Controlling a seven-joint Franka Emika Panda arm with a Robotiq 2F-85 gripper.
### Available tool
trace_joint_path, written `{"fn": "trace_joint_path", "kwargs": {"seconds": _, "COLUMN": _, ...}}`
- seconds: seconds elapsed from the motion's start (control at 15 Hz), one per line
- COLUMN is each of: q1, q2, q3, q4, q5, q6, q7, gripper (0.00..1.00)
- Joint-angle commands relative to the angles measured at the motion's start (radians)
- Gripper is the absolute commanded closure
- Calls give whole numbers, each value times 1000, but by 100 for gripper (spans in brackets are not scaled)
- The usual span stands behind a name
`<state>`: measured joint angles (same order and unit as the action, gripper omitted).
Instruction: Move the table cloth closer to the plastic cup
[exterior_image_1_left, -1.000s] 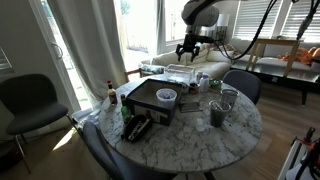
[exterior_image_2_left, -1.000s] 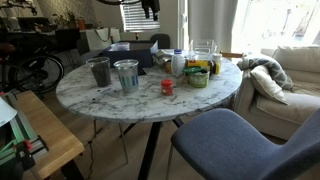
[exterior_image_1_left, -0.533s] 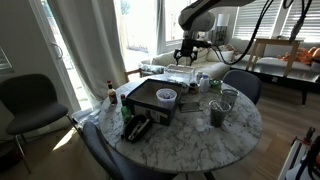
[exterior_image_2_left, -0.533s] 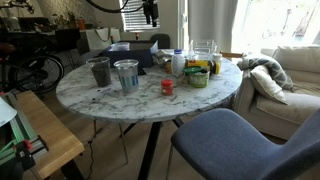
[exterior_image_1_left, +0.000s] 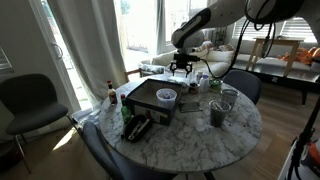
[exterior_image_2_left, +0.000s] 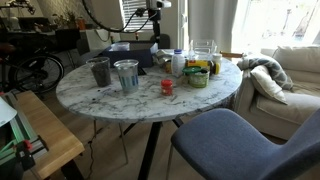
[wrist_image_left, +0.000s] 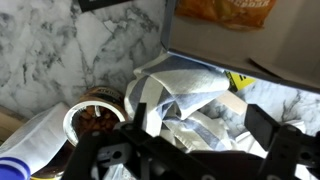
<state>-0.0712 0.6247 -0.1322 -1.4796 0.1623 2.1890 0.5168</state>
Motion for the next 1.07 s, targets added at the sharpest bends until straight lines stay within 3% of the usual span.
{"fn": "trace_joint_path", "kwargs": {"seconds": 0.0, "q1": 22, "q2": 108, "q3": -45, "q4": 114, "q5": -24, "q6": 12, "q7": 122, "gripper": 0}}
{"fn": "trace_joint_path", "kwargs": {"seconds": 0.4, "q1": 24, "q2": 229, "q3": -79, "q4": 242, "q5": -90, "q6": -65, "q7": 235, "gripper": 0}}
{"fn": "trace_joint_path", "kwargs": {"seconds": 0.47, "q1": 21, "q2": 245, "q3": -77, "q4": 260, "q5": -95, "q6": -86, "q7": 241, "gripper": 25}}
{"fn": "trace_joint_path", "kwargs": {"seconds": 0.6, "q1": 9, "q2": 277, "q3": -67, "q4": 303, "q5": -90, "q6": -142, "q7": 247, "gripper": 32}}
{"fn": "trace_joint_path", "kwargs": {"seconds": 1.0, "q1": -6, "q2": 328, "q3": -48, "q4": 413, "q5": -69, "q6": -324, "q7": 277, "gripper": 81}}
